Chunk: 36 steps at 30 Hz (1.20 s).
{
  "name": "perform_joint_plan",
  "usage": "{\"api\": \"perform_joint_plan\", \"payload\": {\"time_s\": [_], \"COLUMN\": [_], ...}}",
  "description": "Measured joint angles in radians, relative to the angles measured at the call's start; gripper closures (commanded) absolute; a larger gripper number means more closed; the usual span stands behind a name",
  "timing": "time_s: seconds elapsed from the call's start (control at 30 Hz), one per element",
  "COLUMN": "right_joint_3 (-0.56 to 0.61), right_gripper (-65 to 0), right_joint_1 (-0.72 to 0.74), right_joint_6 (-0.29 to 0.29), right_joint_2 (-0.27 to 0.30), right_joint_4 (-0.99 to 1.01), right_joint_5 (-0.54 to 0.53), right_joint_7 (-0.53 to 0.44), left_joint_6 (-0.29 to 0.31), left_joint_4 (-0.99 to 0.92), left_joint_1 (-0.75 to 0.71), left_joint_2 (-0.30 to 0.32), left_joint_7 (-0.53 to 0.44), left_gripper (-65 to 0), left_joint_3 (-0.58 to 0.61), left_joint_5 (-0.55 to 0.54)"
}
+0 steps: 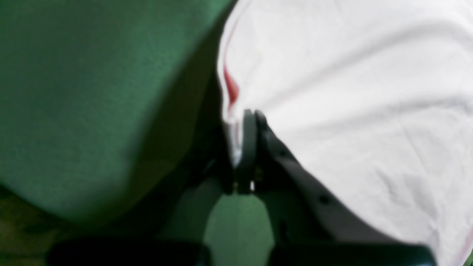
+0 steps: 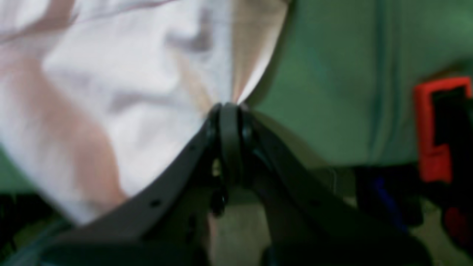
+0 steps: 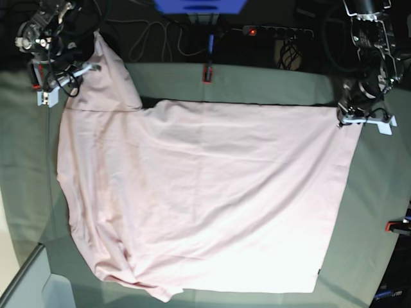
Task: Layout the t-shirt on the table in an organized manner, then fold the t-shirt properly
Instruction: 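Grasp the shoulder edge of the t-shirt with the right gripper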
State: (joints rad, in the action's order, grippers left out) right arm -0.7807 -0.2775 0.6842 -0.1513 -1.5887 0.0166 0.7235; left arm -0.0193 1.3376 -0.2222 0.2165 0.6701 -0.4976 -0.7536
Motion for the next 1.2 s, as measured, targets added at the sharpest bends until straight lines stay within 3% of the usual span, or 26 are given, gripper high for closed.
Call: {"api": "perform_joint_plan", "payload": {"time_s": [0.27, 0.6, 0.67, 0.83, 0.9, 1.2], "right_joint_3": [-0.005, -0.001, 0.003, 0.003, 0.002, 0.002], "right_gripper": [0.0, 0.0, -5.8, -29.6, -34.8, -35.8], "right_joint_1": [-0.001, 0.0, -0.001, -0.001, -0.001, 0.005], "right_joint_6": [0.007, 0.007, 0.007, 0.007, 0.007, 0.006], "right_joint_2": [-0.007, -0.007, -0.007, -0.006, -0.006, 0.0], "right_joint_4": [-0.156, -0.114, -0.09, -0.084, -0.084, 0.001], "right_joint_5": [-0.002, 0.001, 0.001, 0.002, 0.002, -0.011], "right_joint_7": [0.054, 0.077, 0.079, 0.077, 0.077, 0.052], "left_joint_6": [0.0, 0.0, 0.0, 0.0, 0.0, 0.0], "left_joint_4": [0.004, 0.004, 0.004, 0.004, 0.004, 0.004], "left_joint_1": [-0.005, -0.005, -0.005, -0.005, -0.005, -0.005], "left_joint_2": [0.0, 0.0, 0.0, 0.0, 0.0, 0.0], "left_joint_7": [0.003, 0.003, 0.003, 0.003, 0.003, 0.003], "left_gripper": [0.0, 0.0, 0.0, 0.0, 0.0, 0.0], "left_joint_3": [0.0, 0.0, 0.0, 0.0, 0.0, 0.0], "left_joint_5": [-0.003, -0.003, -0.003, -0.003, -0.003, -0.003]}}
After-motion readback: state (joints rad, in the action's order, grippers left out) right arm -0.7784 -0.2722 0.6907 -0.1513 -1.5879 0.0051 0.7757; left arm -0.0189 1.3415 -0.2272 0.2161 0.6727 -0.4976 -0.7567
